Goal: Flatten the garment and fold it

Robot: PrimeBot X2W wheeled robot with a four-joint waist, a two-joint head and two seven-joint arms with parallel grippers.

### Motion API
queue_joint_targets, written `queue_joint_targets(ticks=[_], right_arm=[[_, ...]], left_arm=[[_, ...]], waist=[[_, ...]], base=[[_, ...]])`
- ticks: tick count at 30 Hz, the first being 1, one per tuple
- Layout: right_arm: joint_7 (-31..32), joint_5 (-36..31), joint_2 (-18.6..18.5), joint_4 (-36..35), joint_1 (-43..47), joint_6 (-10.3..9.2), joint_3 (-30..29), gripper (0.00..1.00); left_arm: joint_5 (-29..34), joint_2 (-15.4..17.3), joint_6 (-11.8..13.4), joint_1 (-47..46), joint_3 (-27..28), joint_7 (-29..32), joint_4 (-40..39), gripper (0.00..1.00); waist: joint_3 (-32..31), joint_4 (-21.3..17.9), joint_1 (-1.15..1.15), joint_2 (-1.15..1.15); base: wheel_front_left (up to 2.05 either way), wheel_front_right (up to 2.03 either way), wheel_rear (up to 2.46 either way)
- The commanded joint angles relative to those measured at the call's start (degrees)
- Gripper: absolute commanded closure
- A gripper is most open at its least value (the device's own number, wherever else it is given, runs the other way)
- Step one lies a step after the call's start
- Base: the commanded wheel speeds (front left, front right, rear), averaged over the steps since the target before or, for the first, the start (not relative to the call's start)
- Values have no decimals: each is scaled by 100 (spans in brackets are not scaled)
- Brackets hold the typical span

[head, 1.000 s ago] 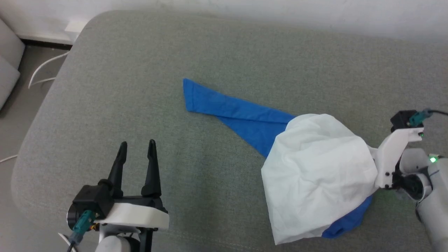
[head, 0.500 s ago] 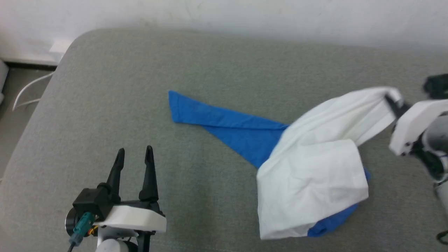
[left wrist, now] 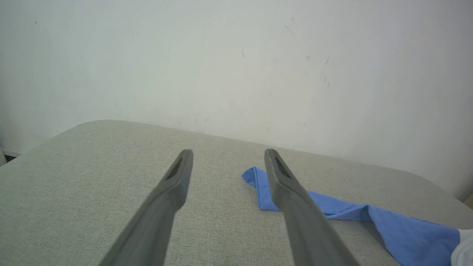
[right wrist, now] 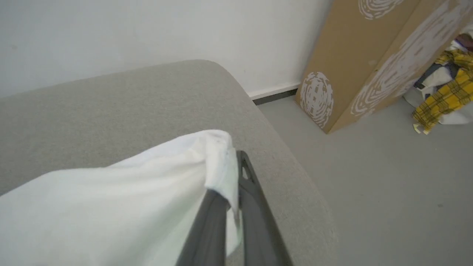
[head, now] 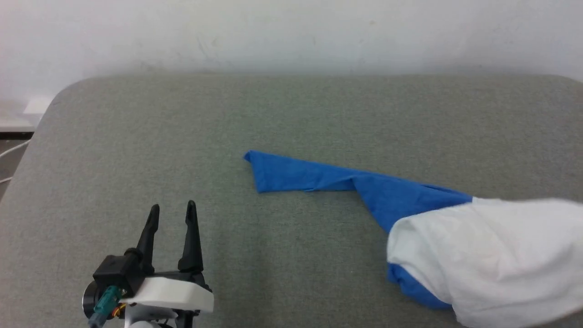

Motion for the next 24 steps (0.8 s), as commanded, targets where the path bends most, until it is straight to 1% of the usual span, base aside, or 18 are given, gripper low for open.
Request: queue_joint_targets(ticks=[1,3,4,5,6,7,10,13,15,17,21,24], right_arm=[[-41,-136,212,69,122,-4,-129,100],[-162,-277,454,233,232,-4,-238,100],[-222,-311,579,350,254,-4,-251,72],[-313,-346,681,446,258,-4,-230,0],[-477,-360,771,506,235,-4,-199,0],[-477,-360,771,506,235,-4,-199,0],[-1196,-318,1013,498,139,-4,-72,0],[-1885,-327,1143,224,123,-4,124,0],[-2048,-303,1216,-114,175,-4,465,0],[-1829,-233,1232,-547,331,-4,1066,0],[-842,-1,1152,-1492,785,-4,2461,0],[-81,188,931,-2089,996,-4,3289,0]], left_arm=[[19,-5,42,75,35,-26,4,0],[31,-5,43,90,63,-26,10,0],[43,-5,34,95,69,-26,21,0],[54,-5,26,96,76,-26,34,0],[61,-5,21,93,83,-26,42,0],[61,-5,21,93,83,-26,42,0],[79,-5,3,99,106,-26,62,0],[83,-5,-25,120,112,-26,71,0],[85,-5,-37,154,119,-26,80,0],[89,-5,-47,196,124,-26,89,0],[71,-5,-48,251,113,-26,105,0],[38,-5,-32,258,71,-26,124,0]], waist=[[6,-78,1,0],[18,-129,1,0],[17,-147,1,0],[14,-162,1,0],[10,-177,1,0],[10,-177,1,0],[-44,-214,1,0],[-117,-223,1,0],[-186,-228,1,0],[-245,-229,1,0],[-322,-219,1,0],[-360,-192,1,0]], base=[[0,0,0],[0,0,0],[0,0,0],[0,0,0],[0,0,0],[0,0,0],[0,0,0],[0,0,0],[0,0,0],[0,0,0],[0,0,0],[0,0,0]])
